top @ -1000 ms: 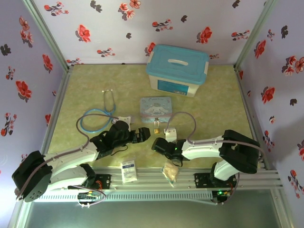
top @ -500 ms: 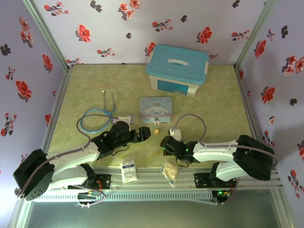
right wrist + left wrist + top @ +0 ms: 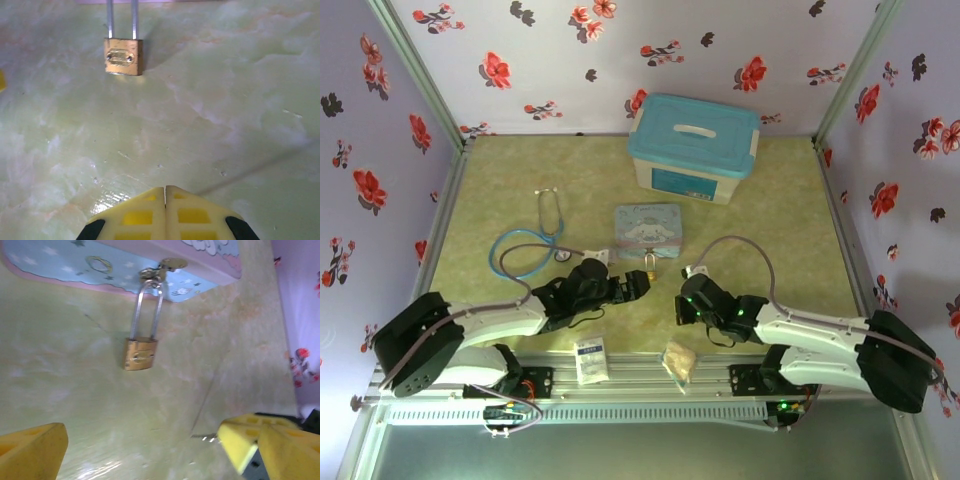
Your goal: Unlock the padlock with the key
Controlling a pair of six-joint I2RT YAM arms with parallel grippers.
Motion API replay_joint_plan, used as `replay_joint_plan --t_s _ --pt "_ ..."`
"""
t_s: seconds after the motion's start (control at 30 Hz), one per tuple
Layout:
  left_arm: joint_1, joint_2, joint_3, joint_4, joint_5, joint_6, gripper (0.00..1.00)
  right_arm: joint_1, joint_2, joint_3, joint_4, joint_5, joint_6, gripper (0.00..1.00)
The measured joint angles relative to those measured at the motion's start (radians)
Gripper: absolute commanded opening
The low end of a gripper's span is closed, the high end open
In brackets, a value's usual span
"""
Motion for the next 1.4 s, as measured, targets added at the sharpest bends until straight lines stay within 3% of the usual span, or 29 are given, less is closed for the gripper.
replay_joint_plan --t_s 0.23,0.43,0.57,0.83,1.23,1.4 --pt "-0.040 0.108 -0.012 0.239 -0.003 -0.199 0.94 0.000 -0.093 0.001 -0.007 -0.025 -0.094 0.00" --pt "-0.046 0.119 -0.060 0.389 -0.062 -0.342 0.95 0.000 -0.074 0.010 -0.006 -0.010 -0.134 0.00" --pt "-0.071 0.137 -0.132 0.542 -0.129 -0.492 0.94 0.000 -0.049 0.047 0.027 0.009 -0.147 0.00" --pt "-0.140 0.077 -0.200 0.647 -0.280 -0.745 0.99 0.000 -0.006 0.133 0.212 0.014 -0.196 0.00" --pt "-0.143 0.051 -0.212 0.733 -0.362 -0.911 1.00 0.090 0.150 0.146 0.492 -0.036 -0.217 0.00" --pt "-0.143 0.051 -0.230 0.767 -0.372 -0.928 0.92 0.113 0.192 0.132 0.558 -0.044 -0.214 0.00"
